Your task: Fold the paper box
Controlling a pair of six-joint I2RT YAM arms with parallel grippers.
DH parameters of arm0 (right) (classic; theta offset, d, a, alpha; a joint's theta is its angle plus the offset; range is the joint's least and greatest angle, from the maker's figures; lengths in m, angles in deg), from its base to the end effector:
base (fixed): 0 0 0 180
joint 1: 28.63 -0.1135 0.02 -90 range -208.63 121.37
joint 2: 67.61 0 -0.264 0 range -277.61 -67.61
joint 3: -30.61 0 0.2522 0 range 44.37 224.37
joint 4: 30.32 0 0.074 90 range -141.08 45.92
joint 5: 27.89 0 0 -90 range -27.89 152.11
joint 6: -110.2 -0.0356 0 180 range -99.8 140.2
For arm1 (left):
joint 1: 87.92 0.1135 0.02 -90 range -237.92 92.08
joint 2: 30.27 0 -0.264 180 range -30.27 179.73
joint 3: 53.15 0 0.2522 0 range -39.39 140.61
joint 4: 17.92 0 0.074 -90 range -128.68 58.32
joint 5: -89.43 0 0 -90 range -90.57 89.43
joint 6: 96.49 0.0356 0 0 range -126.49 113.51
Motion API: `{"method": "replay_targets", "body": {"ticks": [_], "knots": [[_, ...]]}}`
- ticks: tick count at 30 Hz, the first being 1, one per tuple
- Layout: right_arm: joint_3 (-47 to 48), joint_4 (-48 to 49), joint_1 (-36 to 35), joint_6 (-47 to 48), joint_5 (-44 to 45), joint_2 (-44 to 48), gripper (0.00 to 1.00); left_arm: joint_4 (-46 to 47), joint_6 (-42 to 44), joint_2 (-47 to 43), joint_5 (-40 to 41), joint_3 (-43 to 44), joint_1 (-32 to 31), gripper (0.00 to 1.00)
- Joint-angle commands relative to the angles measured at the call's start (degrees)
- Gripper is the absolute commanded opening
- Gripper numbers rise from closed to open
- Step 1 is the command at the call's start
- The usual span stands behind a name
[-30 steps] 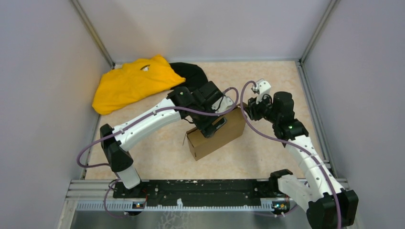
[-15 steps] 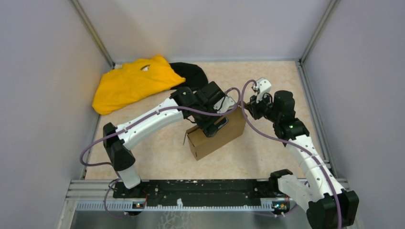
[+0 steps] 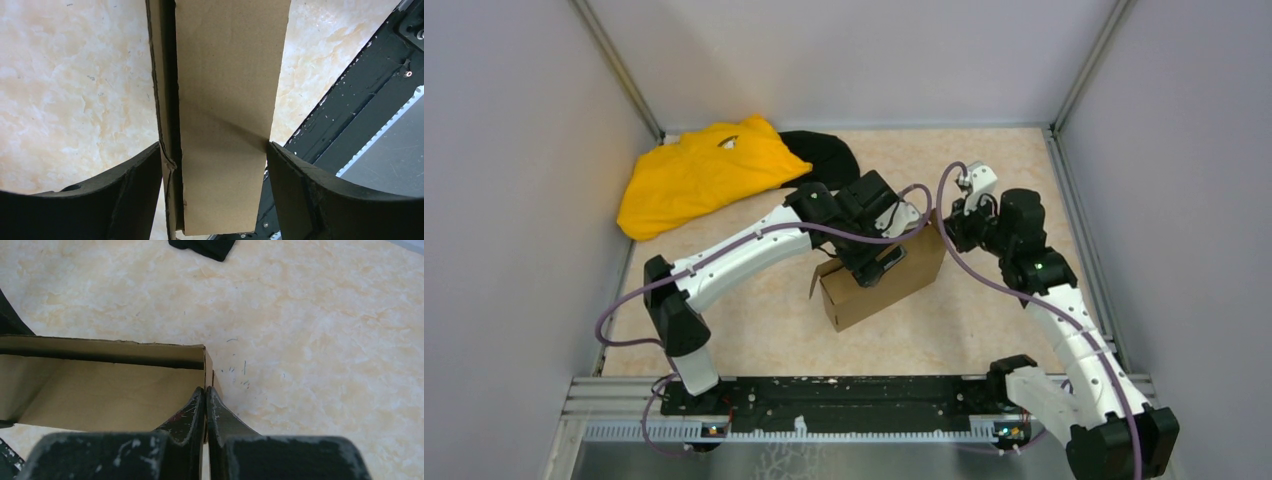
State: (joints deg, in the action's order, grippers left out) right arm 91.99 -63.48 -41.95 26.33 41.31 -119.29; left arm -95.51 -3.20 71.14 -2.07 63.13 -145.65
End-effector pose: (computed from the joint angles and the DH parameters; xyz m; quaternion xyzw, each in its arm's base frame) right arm 0.1949 0.0591 0.3204 -0.2365 0.7938 0.1845 0.5290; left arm 0.1947 -0.3101 0.3396 0.4960 0.8356 -0.1192 0.2039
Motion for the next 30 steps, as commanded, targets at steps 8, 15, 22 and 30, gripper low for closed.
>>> {"method": "replay_targets", "body": {"ticks": [8, 15, 22, 30], "knots": [[6.02, -4.97, -0.05, -3.59, 1.14, 1.62, 0.00, 1.82, 2.65, 3.24, 3.31, 2.53, 0.08, 0.77], [5.72, -6.76, -1.43, -4.18, 2.85, 2.33, 0.00, 2.53, 3.69, 3.87, 3.37, 3.09, 0.99, 0.72], [5.02, -6.50, -1.88, -4.98, 3.05, 2.46, 0.00, 2.64, 4.15, 4.81, 3.00, 3.91, 1.64, 0.72], [3.17, -5.09, -3.04, -5.74, 3.59, 2.37, 0.00, 2.95, 4.66, 5.15, 3.19, 3.70, 2.43, 0.72]]}}
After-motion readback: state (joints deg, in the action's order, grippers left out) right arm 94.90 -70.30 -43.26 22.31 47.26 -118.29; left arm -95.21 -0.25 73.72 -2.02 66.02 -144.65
